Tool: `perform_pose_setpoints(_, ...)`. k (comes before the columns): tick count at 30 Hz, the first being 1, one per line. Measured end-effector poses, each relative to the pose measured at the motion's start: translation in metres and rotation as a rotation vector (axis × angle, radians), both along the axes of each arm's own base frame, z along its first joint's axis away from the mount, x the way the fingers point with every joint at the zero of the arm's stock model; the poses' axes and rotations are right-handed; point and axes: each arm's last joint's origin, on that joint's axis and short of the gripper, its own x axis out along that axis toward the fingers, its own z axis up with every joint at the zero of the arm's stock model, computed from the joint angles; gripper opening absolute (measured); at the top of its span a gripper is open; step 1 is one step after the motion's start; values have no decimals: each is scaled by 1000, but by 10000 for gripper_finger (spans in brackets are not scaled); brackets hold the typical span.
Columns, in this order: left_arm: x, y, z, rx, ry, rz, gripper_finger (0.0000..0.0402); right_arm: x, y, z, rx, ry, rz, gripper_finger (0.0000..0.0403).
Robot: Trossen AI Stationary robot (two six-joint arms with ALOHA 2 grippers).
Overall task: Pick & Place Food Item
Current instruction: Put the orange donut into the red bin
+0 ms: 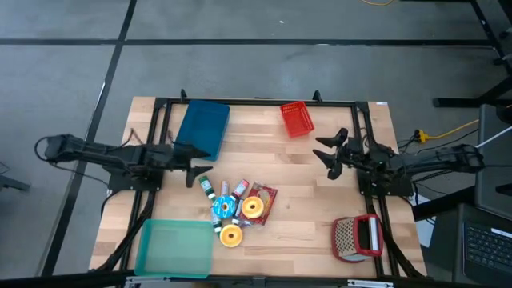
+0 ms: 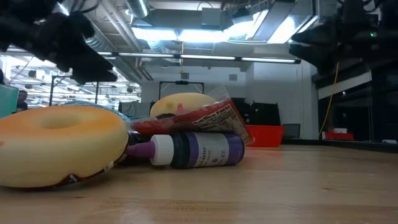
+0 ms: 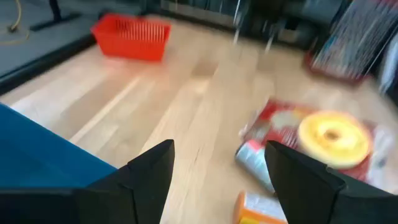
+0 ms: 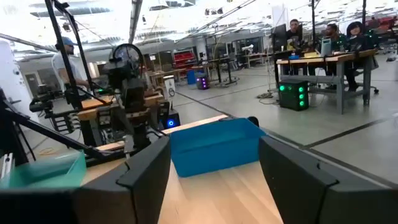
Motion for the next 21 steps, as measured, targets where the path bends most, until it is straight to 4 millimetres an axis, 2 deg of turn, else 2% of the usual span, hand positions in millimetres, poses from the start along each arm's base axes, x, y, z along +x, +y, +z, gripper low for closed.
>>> perform_pose_setpoints(5, 32, -8, 18, 104, 151, -53, 247, 12, 1, 14, -16, 21, 5, 245)
perform_pose_setpoints(11, 63, -22, 31, 193, 205, -114, 247, 30, 4, 12, 55, 149, 61, 245)
perform_pose_setpoints(15, 74, -26, 36, 275, 204, -68, 246, 56, 16, 15, 22, 233, 164, 245)
perform_pose_setpoints(21, 73, -19, 38, 308, 199, 61, 241, 114, 42, 17, -52, 418, 342, 245)
